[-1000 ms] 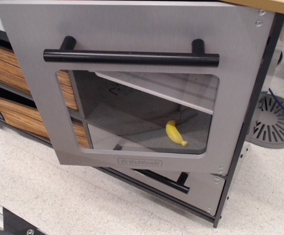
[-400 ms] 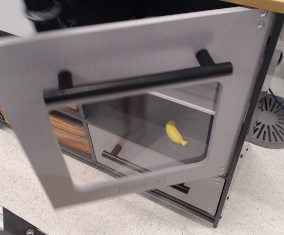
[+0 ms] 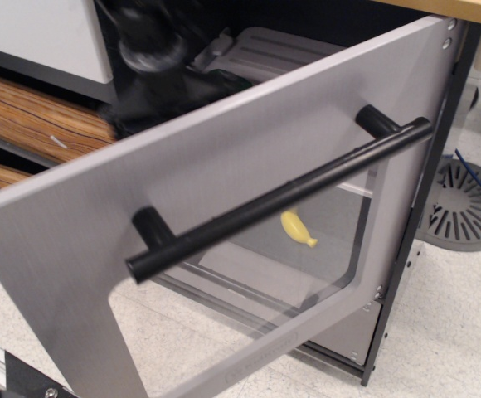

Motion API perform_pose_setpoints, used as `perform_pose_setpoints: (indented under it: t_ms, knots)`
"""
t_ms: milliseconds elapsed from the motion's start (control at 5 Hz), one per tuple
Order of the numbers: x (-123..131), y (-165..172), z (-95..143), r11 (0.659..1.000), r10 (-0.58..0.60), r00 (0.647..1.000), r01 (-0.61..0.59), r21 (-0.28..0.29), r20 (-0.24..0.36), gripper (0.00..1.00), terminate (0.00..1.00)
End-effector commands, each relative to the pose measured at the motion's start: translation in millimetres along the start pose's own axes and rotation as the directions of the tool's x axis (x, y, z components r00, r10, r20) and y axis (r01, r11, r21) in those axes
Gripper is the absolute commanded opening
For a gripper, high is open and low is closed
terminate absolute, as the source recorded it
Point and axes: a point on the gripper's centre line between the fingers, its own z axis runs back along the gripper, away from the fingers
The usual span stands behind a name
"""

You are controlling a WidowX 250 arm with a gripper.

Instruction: Open oven

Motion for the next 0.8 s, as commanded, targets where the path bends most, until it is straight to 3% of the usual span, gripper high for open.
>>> perform_pose_setpoints:
  t_ms: [0,400,600]
  knots:
    - [-27.3,-8.8,12.8,0.996,0.083,0.993,-0.081,0.037,-0.079,1.0,0.0]
    - [-27.3,-8.8,12.8,0.996,0.083,0.993,-0.081,0.037,-0.079,1.0,0.0]
    - [-27.3,-8.8,12.8,0.996,0.083,0.993,-0.081,0.037,-0.079,1.0,1.0]
